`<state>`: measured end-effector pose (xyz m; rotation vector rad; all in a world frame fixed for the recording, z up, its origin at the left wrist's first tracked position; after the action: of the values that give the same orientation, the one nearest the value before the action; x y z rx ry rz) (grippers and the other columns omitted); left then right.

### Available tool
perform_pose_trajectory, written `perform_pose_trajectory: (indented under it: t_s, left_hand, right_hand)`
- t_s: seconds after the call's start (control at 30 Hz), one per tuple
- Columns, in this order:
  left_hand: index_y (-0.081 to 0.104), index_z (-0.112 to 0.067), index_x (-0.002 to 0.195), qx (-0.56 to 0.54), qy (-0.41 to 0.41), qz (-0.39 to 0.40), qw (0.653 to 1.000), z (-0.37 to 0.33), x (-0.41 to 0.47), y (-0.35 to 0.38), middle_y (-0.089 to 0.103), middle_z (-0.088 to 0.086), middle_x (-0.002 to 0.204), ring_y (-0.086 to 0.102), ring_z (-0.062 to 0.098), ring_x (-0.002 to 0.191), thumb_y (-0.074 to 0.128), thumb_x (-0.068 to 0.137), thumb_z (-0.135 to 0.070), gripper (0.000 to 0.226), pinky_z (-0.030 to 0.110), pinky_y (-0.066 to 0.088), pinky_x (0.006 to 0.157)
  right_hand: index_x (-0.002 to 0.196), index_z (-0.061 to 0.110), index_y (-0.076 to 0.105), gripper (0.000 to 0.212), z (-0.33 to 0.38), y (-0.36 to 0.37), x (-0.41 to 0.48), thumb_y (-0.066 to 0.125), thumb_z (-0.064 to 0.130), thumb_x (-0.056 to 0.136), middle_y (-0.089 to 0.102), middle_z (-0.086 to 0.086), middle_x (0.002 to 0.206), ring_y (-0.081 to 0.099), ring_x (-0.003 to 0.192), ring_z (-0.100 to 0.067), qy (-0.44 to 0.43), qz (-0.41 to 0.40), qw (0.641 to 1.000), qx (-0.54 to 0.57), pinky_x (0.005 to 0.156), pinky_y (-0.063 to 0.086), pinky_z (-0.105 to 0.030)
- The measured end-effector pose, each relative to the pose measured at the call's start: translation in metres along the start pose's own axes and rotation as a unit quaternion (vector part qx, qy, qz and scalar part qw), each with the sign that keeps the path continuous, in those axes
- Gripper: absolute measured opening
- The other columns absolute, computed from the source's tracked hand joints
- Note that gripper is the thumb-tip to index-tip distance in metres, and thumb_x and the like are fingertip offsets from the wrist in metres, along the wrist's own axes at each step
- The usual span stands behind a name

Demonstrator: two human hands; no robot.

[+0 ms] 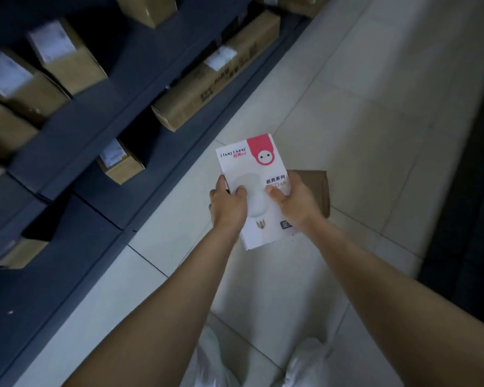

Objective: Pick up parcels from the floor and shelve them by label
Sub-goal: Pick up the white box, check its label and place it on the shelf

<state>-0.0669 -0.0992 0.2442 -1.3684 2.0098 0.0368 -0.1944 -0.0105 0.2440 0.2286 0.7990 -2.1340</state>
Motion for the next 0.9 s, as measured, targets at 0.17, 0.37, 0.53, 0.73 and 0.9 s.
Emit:
perform_pose_trajectory:
  t_s: [0.17, 0.37, 0.53, 0.73, 0.9]
  left_hand:
    - [0.055, -0.02, 0.128, -0.038, 0.052, -0.002, 0.998, -0.117, -0.075, -0.039, 0.059, 0.005, 0.126, 0.062, 0.027, 0.11, 0.052, 0.092, -0.024, 0.037, 0.047, 0.054, 0.093]
    - [0.058, -0.018, 0.126, -0.075, 0.129, 0.018, 0.989, -0.249, -0.168, -0.086, 0.06, 0.004, 0.125, 0.061, 0.02, 0.104, 0.053, 0.095, -0.023, 0.031, 0.027, 0.048, 0.073]
    - [0.053, -0.02, 0.135, -0.133, 0.2, 0.065, 0.969, -0.341, -0.229, -0.121, 0.062, 0.001, 0.129, 0.063, 0.018, 0.107, 0.054, 0.096, -0.019, 0.039, 0.02, 0.051, 0.068]
    - [0.051, -0.036, 0.126, -0.184, 0.277, 0.14, 0.933, -0.428, -0.287, -0.156, 0.066, -0.005, 0.114, 0.069, 0.012, 0.094, 0.05, 0.099, -0.019, 0.031, 0.025, 0.061, 0.068]
    - [0.057, -0.036, 0.129, -0.204, 0.309, 0.139, 0.918, -0.471, -0.313, -0.181, 0.068, -0.008, 0.116, 0.069, 0.01, 0.097, 0.041, 0.1, -0.038, 0.034, 0.028, 0.06, 0.072]
  right_hand:
    - [0.12, 0.017, 0.049, 0.035, 0.119, -0.08, -0.056, 0.058, 0.034, 0.091, 0.068, -0.004, 0.109, 0.064, 0.096, -0.029, -0.034, -0.049, 0.998, -0.005, 0.082, 0.051, -0.038]
    - [0.119, 0.021, 0.049, 0.031, 0.246, -0.169, -0.126, 0.056, 0.033, 0.092, 0.064, 0.001, 0.1, 0.063, 0.088, -0.026, -0.06, -0.102, 0.993, 0.012, 0.072, 0.049, -0.034]
    - [0.118, 0.021, 0.049, 0.03, 0.334, -0.222, -0.175, 0.057, 0.031, 0.091, 0.06, 0.005, 0.096, 0.063, 0.089, -0.022, -0.091, -0.162, 0.981, 0.049, 0.069, 0.05, -0.033]
    - [0.119, 0.017, 0.051, 0.032, 0.421, -0.27, -0.226, 0.058, 0.03, 0.09, 0.058, 0.005, 0.098, 0.058, 0.091, -0.022, -0.146, -0.234, 0.958, 0.079, 0.083, 0.049, -0.037]
    - [0.118, 0.021, 0.051, 0.031, 0.466, -0.293, -0.257, 0.057, 0.033, 0.091, 0.055, 0.017, 0.084, 0.055, 0.075, -0.007, -0.197, -0.272, 0.937, 0.1, 0.062, 0.039, -0.026]
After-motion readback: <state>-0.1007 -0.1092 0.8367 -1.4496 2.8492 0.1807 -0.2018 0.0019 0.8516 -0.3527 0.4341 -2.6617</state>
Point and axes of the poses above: each hand's wrist, its own x-axis towards the middle knuckle, its own y-axis out of the palm, z = x × y, the point moved 5 cm from there along x, towards the middle knuckle
